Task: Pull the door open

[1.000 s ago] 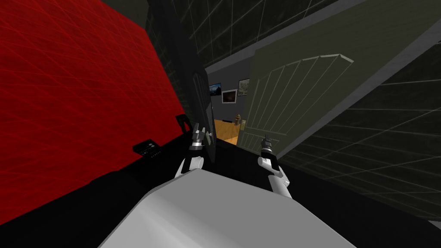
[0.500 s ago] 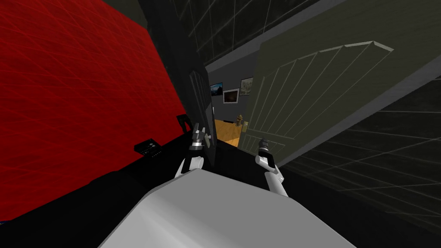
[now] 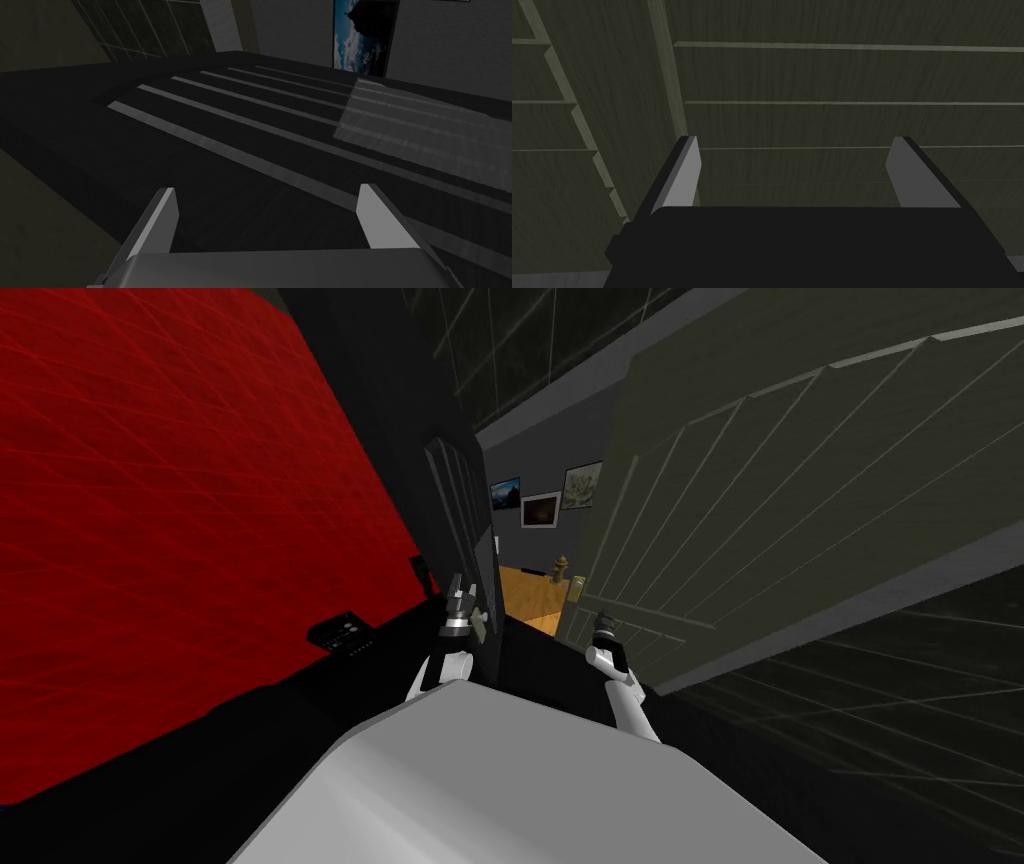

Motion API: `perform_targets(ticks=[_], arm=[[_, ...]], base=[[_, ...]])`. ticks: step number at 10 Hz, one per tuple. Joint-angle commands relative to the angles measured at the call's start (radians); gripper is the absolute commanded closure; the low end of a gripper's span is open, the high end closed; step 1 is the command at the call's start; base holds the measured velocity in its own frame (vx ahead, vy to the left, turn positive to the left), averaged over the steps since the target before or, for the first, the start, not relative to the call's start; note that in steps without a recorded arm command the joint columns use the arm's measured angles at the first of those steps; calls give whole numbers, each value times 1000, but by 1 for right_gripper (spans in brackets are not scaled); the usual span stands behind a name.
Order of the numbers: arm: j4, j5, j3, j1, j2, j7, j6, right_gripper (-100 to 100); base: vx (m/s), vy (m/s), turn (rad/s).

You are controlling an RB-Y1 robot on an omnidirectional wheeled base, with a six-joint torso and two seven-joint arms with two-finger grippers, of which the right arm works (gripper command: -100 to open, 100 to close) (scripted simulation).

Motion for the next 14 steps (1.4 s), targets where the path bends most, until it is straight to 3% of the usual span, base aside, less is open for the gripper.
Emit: perform_targets(ticks=[1,6,8,11,14], arm=[[32,-7,-8,-19,11,9,4,-100],[75,-15,-20,-44,35,24,11,-100],[83,-14,-23,-44,21,18,5,-100],[95,-12,-34,-47,3,12,2,-100],[139,-5,-72,-56,-50,-8,-12,-100]], base=[[192,50,26],[214,61,3],[-13,-22,44],[-199,-54,70],[-230,-75,173]])
